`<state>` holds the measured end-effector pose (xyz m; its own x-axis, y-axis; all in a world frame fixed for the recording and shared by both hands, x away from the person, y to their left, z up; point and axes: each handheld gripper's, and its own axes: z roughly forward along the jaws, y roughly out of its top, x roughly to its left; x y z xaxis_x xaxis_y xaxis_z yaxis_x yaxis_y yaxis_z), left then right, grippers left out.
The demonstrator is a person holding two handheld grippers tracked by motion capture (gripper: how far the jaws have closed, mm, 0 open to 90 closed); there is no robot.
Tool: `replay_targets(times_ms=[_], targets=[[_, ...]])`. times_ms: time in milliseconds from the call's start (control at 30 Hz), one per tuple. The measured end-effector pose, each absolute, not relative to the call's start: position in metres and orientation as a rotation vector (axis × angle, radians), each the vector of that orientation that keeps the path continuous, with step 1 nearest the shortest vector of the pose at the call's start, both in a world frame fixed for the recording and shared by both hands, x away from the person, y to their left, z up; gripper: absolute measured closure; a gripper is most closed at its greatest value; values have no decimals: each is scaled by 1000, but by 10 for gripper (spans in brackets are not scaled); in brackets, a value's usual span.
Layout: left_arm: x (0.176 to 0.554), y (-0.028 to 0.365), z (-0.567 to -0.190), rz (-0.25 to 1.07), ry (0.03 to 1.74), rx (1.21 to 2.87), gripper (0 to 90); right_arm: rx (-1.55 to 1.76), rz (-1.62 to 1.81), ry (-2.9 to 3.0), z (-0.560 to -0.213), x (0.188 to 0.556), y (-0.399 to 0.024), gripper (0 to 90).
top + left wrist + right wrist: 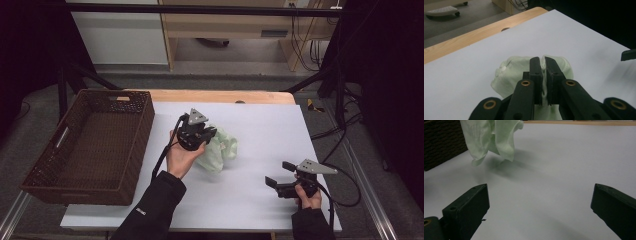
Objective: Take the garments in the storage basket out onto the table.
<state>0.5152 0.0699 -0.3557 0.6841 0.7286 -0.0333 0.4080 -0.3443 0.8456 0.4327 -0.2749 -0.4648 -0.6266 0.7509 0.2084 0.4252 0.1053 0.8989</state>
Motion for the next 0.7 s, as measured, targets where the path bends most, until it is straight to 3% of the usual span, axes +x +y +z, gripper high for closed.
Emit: replay_targets(times_ms=[700], targets=[[519, 59, -389, 396, 890, 2042, 842, 1161, 1529, 2088, -465, 433, -275, 25]])
